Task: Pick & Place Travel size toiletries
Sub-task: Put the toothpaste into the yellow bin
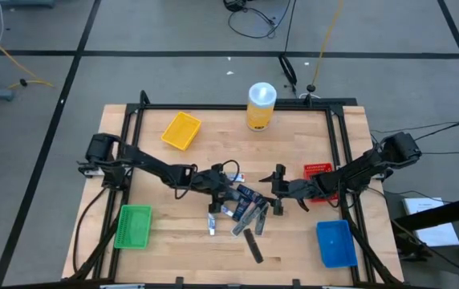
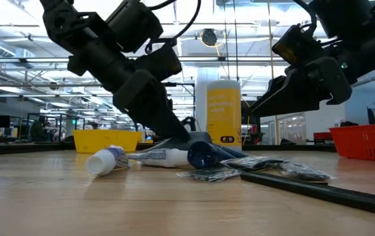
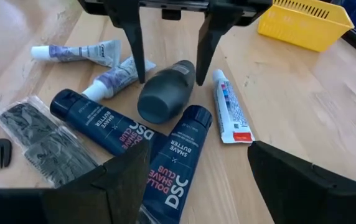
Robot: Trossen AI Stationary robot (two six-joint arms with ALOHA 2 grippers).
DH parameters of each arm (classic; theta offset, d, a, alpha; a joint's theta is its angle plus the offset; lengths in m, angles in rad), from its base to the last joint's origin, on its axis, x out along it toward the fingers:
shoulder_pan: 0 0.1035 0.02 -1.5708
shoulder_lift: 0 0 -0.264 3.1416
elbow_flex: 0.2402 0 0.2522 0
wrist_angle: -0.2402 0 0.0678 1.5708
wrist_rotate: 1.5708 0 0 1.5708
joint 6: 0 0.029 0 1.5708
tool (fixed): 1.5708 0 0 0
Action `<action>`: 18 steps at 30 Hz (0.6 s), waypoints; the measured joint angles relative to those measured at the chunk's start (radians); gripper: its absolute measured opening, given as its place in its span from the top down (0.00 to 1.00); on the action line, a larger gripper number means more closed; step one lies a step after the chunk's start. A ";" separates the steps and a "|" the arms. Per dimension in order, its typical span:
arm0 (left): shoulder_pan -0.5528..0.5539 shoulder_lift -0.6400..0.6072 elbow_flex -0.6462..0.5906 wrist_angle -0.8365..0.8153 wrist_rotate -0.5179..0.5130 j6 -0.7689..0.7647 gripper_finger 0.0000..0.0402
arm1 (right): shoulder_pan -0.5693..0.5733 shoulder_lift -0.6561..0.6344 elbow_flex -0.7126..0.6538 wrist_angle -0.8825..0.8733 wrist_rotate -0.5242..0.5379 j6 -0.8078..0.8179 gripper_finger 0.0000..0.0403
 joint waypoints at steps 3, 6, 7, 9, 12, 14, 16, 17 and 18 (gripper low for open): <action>-0.007 0.010 0.000 0.006 0.003 -0.001 0.36 | 0.000 0.000 0.000 0.000 0.000 0.005 0.35; -0.016 0.010 0.000 0.019 0.003 -0.008 0.37 | 0.000 0.000 0.000 0.002 0.000 0.007 0.35; -0.018 0.009 0.000 0.022 0.003 -0.015 0.37 | 0.000 0.000 0.000 0.004 0.000 0.007 0.35; -0.023 0.008 0.000 0.024 0.004 -0.016 0.38 | 0.000 0.000 0.000 0.004 0.000 0.007 0.35; -0.029 0.006 0.000 0.028 0.003 -0.003 0.39 | 0.000 0.000 0.000 0.005 0.000 0.007 0.35; -0.029 0.006 0.000 0.028 0.003 -0.004 0.39 | 0.000 0.000 0.000 0.008 0.000 0.007 0.35; -0.031 0.006 0.000 0.029 0.003 -0.008 0.39 | 0.000 0.000 0.000 0.007 0.000 0.007 0.35; -0.033 0.006 0.000 0.029 0.003 -0.009 0.39 | 0.000 0.000 0.000 0.007 0.000 0.007 0.35; -0.034 0.006 0.000 0.029 0.003 -0.013 0.39 | 0.000 0.000 0.000 0.008 0.000 0.007 0.35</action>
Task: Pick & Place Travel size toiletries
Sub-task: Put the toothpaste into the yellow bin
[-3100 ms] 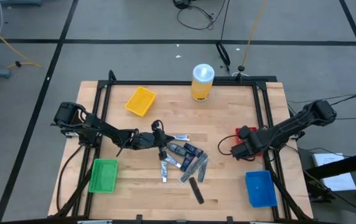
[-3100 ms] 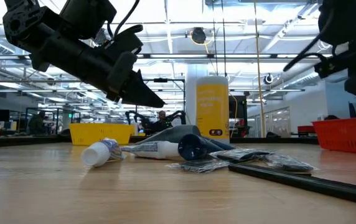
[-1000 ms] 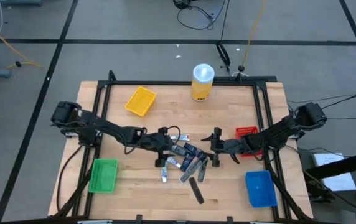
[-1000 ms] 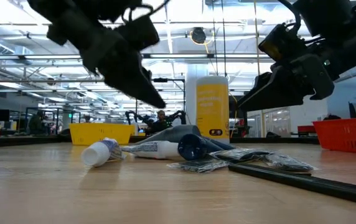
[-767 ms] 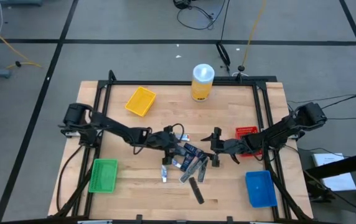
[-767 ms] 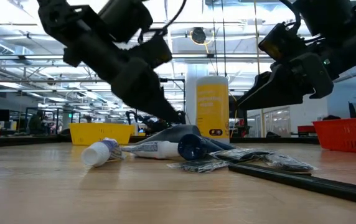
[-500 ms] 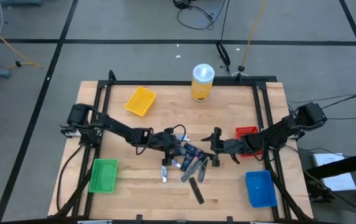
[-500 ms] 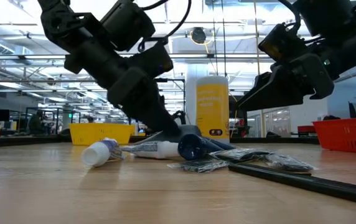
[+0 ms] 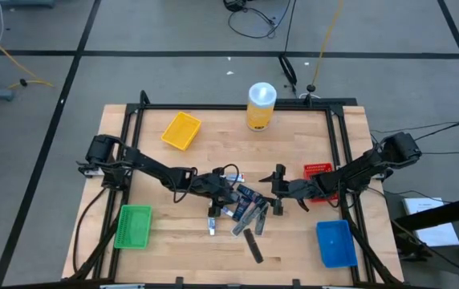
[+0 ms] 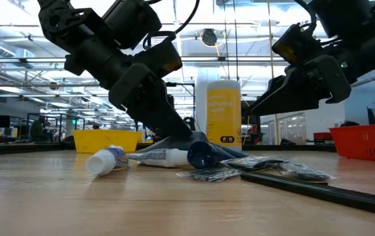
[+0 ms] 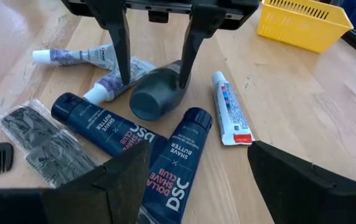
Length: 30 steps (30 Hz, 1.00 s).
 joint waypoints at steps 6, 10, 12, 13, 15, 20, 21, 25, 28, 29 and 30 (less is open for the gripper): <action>-0.023 0.000 0.000 0.003 0.000 -0.033 0.39 | 0.000 0.000 0.000 0.000 0.000 0.000 0.35; -0.037 0.000 0.000 0.025 -0.008 -0.038 0.39 | 0.000 0.000 0.000 0.000 0.000 0.000 0.35; -0.043 0.000 0.000 0.048 -0.017 -0.040 0.39 | 0.000 0.000 0.000 0.000 0.000 0.000 0.35; -0.045 0.000 0.000 0.056 -0.017 -0.040 0.39 | 0.000 0.000 0.000 0.000 0.000 0.000 0.35; -0.048 0.000 0.000 0.069 -0.017 -0.040 0.39 | 0.000 0.000 0.000 0.000 0.000 0.000 0.35; -0.048 0.000 0.000 0.076 -0.017 -0.041 0.39 | 0.000 0.000 0.000 0.000 0.000 0.000 0.35; -0.048 0.000 0.000 0.076 -0.017 -0.040 0.39 | 0.000 0.000 0.000 0.000 0.000 0.000 0.35; -0.048 0.000 0.000 0.076 -0.017 -0.032 0.39 | 0.000 0.000 0.000 0.000 0.000 0.000 0.35; -0.048 0.000 0.000 0.076 -0.017 -0.016 0.39 | 0.000 0.000 0.000 0.000 0.000 0.000 0.35; -0.048 0.000 0.000 0.075 -0.017 -0.015 0.39 | 0.000 0.000 0.000 0.000 0.000 0.000 0.35; -0.048 0.000 0.000 0.075 -0.017 -0.014 0.39 | 0.000 0.000 0.000 0.000 0.000 0.000 0.35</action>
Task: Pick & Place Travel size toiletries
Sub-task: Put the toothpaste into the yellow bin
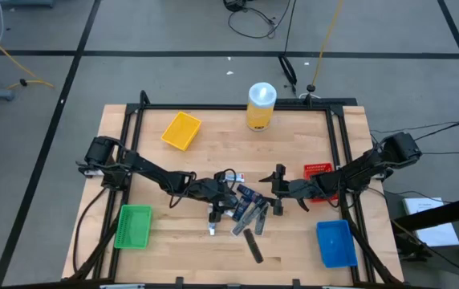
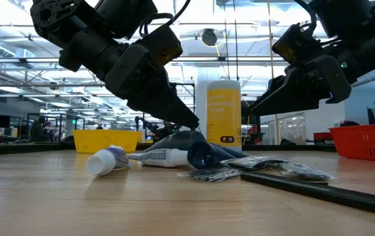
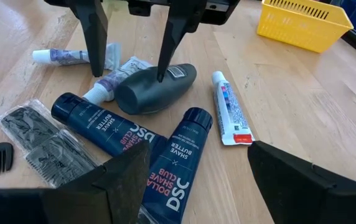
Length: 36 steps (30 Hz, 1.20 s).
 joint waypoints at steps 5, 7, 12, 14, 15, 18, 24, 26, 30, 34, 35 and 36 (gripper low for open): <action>0.002 0.000 0.000 0.000 0.000 0.001 0.39 | 0.000 0.000 0.000 0.000 0.000 0.000 0.35; 0.003 0.000 0.000 0.000 0.000 0.001 0.39 | 0.000 0.000 0.000 0.000 0.000 0.000 0.35; 0.003 0.000 0.000 -0.001 0.000 0.001 0.39 | 0.000 0.000 0.000 0.000 0.000 0.000 0.35; 0.003 0.000 0.000 -0.001 0.000 0.000 0.39 | 0.000 0.000 0.000 0.000 0.000 0.000 0.35; 0.003 0.000 0.000 -0.001 0.000 0.000 0.39 | 0.000 0.000 0.000 0.000 0.000 0.000 0.35; 0.003 0.000 0.000 -0.001 0.000 -0.003 0.39 | 0.000 0.000 0.000 0.000 0.000 0.000 0.35; 0.001 0.000 0.000 -0.001 0.000 -0.012 0.39 | 0.000 0.000 0.000 0.000 0.000 0.000 0.35; 0.001 0.000 0.000 -0.001 0.000 -0.021 0.39 | 0.000 0.000 0.000 0.000 0.000 0.000 0.35; 0.001 0.000 0.000 -0.001 0.000 -0.022 0.39 | 0.000 0.000 0.000 0.000 0.000 0.000 0.35; 0.001 0.000 0.000 -0.001 0.000 -0.022 0.39 | 0.000 0.000 0.000 0.000 0.000 0.000 0.35; 0.001 0.000 0.000 -0.001 0.000 -0.022 0.39 | 0.000 0.000 0.000 0.000 0.000 0.000 0.35; 0.001 0.000 0.000 -0.001 0.000 -0.022 0.39 | 0.000 0.000 0.000 0.000 0.000 0.000 0.35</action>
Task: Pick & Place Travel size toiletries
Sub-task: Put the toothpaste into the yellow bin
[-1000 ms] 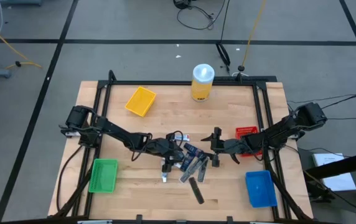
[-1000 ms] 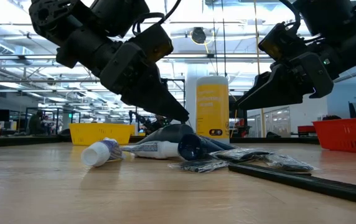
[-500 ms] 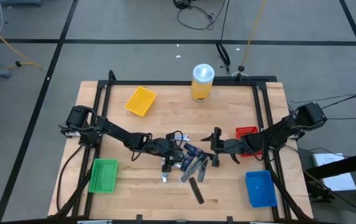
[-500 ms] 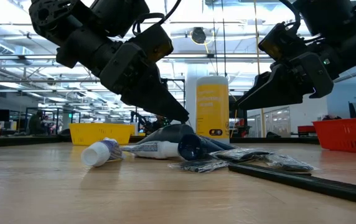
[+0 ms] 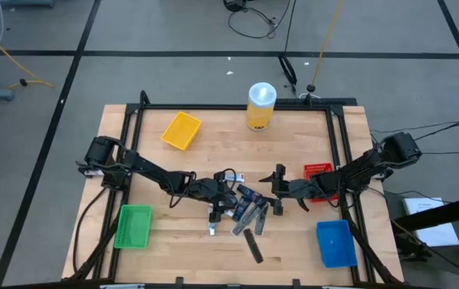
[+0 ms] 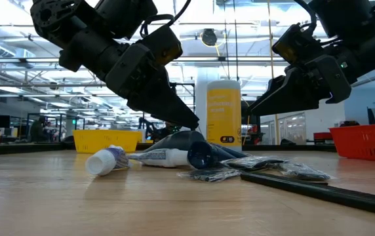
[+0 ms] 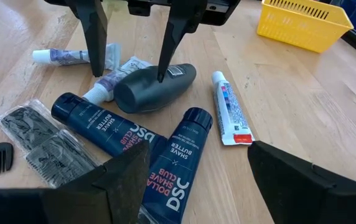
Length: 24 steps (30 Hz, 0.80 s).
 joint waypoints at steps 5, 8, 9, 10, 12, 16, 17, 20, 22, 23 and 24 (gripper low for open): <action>0.000 0.000 0.000 0.000 0.000 -0.002 0.39 | 0.000 0.000 0.000 0.000 0.000 0.000 0.35; 0.000 0.000 0.000 0.000 0.000 -0.010 0.39 | 0.000 0.000 0.000 0.000 0.000 0.000 0.35; 0.000 0.000 0.000 0.000 0.000 -0.014 0.39 | 0.000 0.000 0.000 0.000 0.000 0.000 0.35; 0.000 0.000 0.000 0.000 0.000 -0.019 0.39 | 0.000 0.000 0.000 0.000 0.000 0.000 0.35; 0.000 0.000 0.000 0.000 0.000 -0.026 0.39 | 0.000 0.000 0.000 0.000 0.000 0.000 0.35; 0.000 0.000 0.000 0.008 0.000 -0.028 0.39 | 0.000 0.000 0.000 0.000 0.000 0.000 0.35; 0.000 -0.003 0.000 0.011 0.000 -0.029 0.39 | 0.000 0.000 0.000 0.000 0.000 0.000 0.35; -0.004 -0.010 0.000 0.017 0.000 -0.037 0.39 | 0.000 0.000 0.000 0.000 0.000 0.000 0.35; -0.007 -0.015 0.000 0.008 0.000 -0.042 0.39 | 0.000 0.000 0.000 0.000 0.000 0.000 0.35; -0.006 -0.017 -0.001 0.006 -0.001 -0.047 0.39 | 0.000 0.000 0.000 0.000 0.000 0.000 0.35; -0.006 -0.019 -0.001 0.012 -0.001 -0.058 0.39 | 0.000 0.000 0.000 0.000 0.000 0.000 0.35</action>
